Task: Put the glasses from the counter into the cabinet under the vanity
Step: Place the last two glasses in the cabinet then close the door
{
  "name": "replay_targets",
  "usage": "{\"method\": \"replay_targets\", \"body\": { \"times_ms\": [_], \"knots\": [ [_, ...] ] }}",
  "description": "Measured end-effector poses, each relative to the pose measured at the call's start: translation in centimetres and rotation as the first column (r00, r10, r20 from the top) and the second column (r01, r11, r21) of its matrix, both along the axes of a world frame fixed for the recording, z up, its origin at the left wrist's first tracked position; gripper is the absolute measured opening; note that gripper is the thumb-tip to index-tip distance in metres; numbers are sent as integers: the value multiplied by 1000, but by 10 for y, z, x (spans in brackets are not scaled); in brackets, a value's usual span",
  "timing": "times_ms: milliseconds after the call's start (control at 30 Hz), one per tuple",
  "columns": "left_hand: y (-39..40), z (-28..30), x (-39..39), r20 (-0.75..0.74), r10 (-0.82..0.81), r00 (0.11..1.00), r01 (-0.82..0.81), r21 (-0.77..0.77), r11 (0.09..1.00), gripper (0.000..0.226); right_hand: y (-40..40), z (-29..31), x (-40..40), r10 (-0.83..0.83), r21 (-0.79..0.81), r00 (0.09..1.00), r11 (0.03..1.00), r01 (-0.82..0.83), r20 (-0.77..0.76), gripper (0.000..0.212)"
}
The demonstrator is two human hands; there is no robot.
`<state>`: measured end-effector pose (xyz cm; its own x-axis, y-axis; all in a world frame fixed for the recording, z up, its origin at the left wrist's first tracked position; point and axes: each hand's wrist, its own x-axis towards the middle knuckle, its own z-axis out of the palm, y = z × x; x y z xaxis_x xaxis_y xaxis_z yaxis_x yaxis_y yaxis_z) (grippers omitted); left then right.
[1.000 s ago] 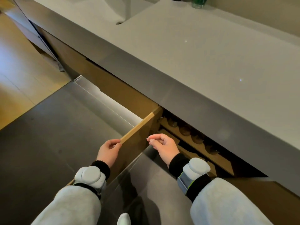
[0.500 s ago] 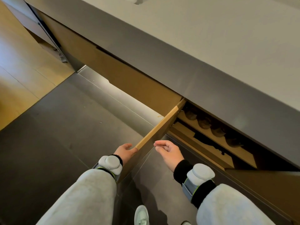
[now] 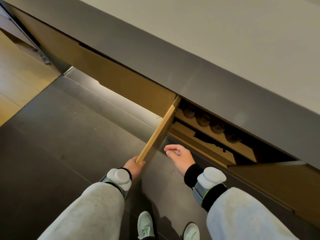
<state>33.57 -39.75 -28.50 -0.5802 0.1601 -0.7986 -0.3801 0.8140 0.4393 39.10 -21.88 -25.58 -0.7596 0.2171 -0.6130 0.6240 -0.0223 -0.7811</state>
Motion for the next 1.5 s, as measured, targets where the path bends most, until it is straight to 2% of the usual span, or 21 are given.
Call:
{"method": "replay_targets", "body": {
  "times_ms": [233,433,733,967,1200,1367,1433,1500],
  "knots": [
    [69,2,50,39,-114,993,116,-49,992,45,46,-3,46,-70,46,997,997,69,17,18],
    [153,2,91,115,-171,979,175,-29,984,51,101,-12,92,-182,72,983,981,179,38,16],
    [285,-4,121,204,77,976,-99,99,990,48,207,-15,149,-306,73,952,950,303,25,15],
    [335,-19,110,244,253,936,-290,131,948,49,260,-13,164,-408,45,909,913,405,91,14],
    [374,-23,89,373,279,885,-378,224,898,49,274,-16,164,-610,-5,787,790,613,94,18],
    [385,-17,71,393,136,909,-277,329,903,66,275,-23,166,-560,-53,747,786,615,360,26],
    [389,-19,64,392,113,913,-260,344,902,71,284,-29,164,-655,-32,637,686,727,406,32],
    [393,-19,59,390,100,915,-248,349,904,56,300,-37,160,-797,-34,476,501,865,373,43]
  ]
}}
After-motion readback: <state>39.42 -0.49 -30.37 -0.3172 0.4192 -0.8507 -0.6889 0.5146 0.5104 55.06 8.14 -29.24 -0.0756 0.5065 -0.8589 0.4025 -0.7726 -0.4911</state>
